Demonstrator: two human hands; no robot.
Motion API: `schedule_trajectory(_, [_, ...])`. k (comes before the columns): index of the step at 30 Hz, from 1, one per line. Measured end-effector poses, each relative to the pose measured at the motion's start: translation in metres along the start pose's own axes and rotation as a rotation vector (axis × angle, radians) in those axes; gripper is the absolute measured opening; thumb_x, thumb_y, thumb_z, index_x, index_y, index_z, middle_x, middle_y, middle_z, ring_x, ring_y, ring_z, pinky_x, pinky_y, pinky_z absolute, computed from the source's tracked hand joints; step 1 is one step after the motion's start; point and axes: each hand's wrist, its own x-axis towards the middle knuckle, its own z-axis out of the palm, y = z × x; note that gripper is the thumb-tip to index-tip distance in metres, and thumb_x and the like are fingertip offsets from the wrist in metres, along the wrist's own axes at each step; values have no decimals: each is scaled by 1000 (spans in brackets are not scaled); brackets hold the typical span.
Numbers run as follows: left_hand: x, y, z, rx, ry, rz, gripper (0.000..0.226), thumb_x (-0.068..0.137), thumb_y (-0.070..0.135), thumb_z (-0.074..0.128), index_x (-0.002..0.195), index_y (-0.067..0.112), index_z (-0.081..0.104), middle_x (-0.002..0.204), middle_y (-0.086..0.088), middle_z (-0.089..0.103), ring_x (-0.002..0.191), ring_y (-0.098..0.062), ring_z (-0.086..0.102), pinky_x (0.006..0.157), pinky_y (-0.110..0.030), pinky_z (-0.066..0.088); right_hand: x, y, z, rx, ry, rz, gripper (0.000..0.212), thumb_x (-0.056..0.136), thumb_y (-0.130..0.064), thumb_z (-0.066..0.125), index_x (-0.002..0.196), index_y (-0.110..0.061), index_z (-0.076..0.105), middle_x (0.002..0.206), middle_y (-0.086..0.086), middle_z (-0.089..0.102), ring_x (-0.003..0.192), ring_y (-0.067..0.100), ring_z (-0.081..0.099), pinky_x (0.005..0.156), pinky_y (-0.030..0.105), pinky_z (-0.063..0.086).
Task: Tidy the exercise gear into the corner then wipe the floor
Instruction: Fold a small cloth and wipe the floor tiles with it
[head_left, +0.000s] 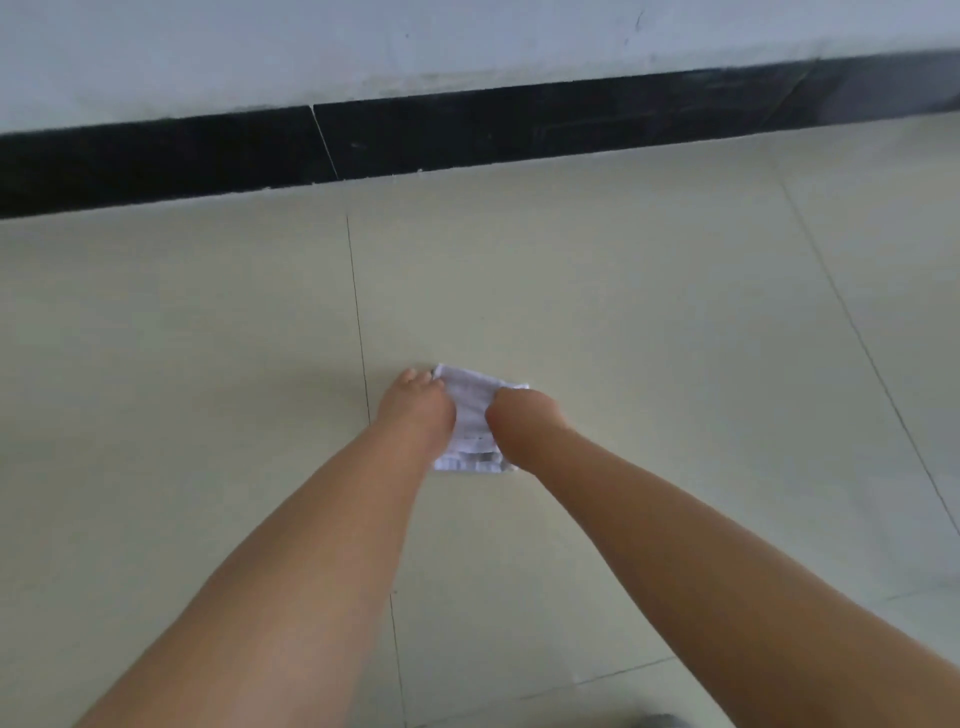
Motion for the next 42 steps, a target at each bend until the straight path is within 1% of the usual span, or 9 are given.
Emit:
schedule_trajectory(8, [0, -11, 12, 78, 66, 179, 37, 99, 23, 39, 133, 16, 52, 150, -4, 35, 143, -17, 24, 118, -29, 14, -11, -5, -7, 19, -44, 185, 38, 91, -6, 55, 128, -1, 51, 133, 13, 51, 122, 28, 53, 97, 31, 44])
schedule_trajectory(11, [-3, -11, 18, 90, 76, 186, 40, 98, 22, 40, 137, 13, 47, 155, -7, 26, 146, -19, 17, 120, -30, 9, -16, -13, 1, 91, -56, 249, 38, 91, -3, 53, 128, 2, 50, 93, 10, 58, 122, 28, 54, 92, 31, 45])
schedule_trajectory(15, [-7, -13, 26, 126, 100, 212, 40, 98, 21, 41, 136, 14, 49, 154, -7, 27, 146, -18, 18, 120, -30, 9, -30, -28, 17, 133, -32, 260, 13, 90, 4, 48, 90, -1, 60, 92, 9, 60, 106, 29, 58, 84, 31, 45])
schedule_trajectory(18, [-12, -13, 27, 159, 70, 218, 43, 98, 22, 41, 141, 14, 43, 156, -6, 24, 147, -17, 16, 120, -30, 7, -39, -37, 23, 83, -15, 266, 36, 90, 5, 47, 58, -9, 36, 63, 1, 34, 90, 28, 54, 73, 26, 38])
schedule_trajectory(26, [-18, -9, 23, 232, -8, 187, 52, 96, 28, 48, 144, 13, 36, 157, -5, 20, 147, -17, 18, 120, -30, 9, -38, -30, 26, 13, 119, 152, 28, 95, -3, 41, 117, 0, 58, 72, 5, 44, 117, 28, 56, 83, 28, 42])
schedule_trajectory(31, [-21, -11, 30, 253, 8, 186, 49, 97, 29, 45, 143, 12, 37, 153, -5, 28, 144, -18, 24, 118, -30, 16, -34, -31, 39, -12, 88, 89, 30, 94, 0, 44, 121, -3, 57, 136, 9, 46, 121, 25, 52, 94, 32, 45])
schedule_trajectory(37, [-20, 0, 14, 291, -55, 152, 44, 99, 31, 41, 140, 16, 40, 148, 0, 37, 138, -22, 35, 109, -28, 33, -27, -12, 25, -39, 21, 52, 14, 92, -5, 52, 80, -6, 59, 75, 1, 50, 95, 23, 58, 78, 28, 44])
schedule_trajectory(40, [-17, 19, 7, 363, -82, 183, 43, 101, 26, 35, 143, 14, 35, 152, -2, 31, 137, -22, 36, 110, -30, 32, -31, 14, 20, -54, -55, 17, 19, 92, -9, 55, 109, -3, 62, 107, 8, 60, 109, 25, 59, 86, 28, 48])
schedule_trajectory(42, [-9, 37, -1, 377, -65, 214, 45, 101, 22, 33, 145, 11, 31, 153, -5, 27, 138, -24, 36, 111, -32, 31, -37, 41, 17, -112, -53, -31, 12, 91, -9, 57, 98, -3, 64, 85, 5, 54, 98, 24, 56, 79, 28, 49])
